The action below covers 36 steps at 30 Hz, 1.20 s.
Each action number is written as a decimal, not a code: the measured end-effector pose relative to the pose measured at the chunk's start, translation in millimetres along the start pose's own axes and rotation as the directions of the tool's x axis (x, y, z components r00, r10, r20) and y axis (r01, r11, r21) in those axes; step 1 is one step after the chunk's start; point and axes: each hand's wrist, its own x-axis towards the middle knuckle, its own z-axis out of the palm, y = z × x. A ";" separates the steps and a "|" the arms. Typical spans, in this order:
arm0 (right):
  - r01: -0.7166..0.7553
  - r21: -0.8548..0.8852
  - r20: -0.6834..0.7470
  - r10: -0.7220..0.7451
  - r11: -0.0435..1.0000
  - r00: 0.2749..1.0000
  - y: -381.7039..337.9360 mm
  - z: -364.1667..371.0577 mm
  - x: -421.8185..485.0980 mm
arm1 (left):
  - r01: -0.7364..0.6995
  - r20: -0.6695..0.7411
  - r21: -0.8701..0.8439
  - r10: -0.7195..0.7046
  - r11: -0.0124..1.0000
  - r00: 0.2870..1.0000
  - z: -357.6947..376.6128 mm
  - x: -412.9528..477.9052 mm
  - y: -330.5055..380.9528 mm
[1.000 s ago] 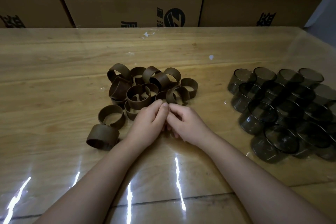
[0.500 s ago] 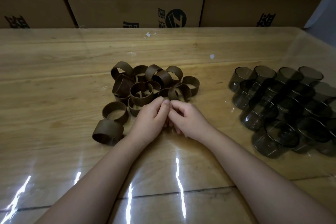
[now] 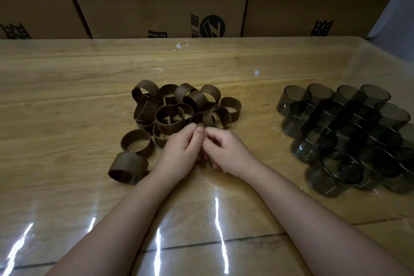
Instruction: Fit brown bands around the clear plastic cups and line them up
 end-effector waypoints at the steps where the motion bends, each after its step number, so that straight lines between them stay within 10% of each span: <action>1: 0.001 0.001 0.001 -0.001 1.000 1.000 -0.1 -0.2 -0.1 | 0.001 0.002 -0.001 -0.001 1.000 1.000 0.0 0.0 0.1; 36: -0.035 -0.052 -0.006 0.034 0.998 0.999 -10.5 -0.3 -7.6 | 0.027 0.013 -0.017 -0.027 0.999 1.000 -0.6 -1.0 2.3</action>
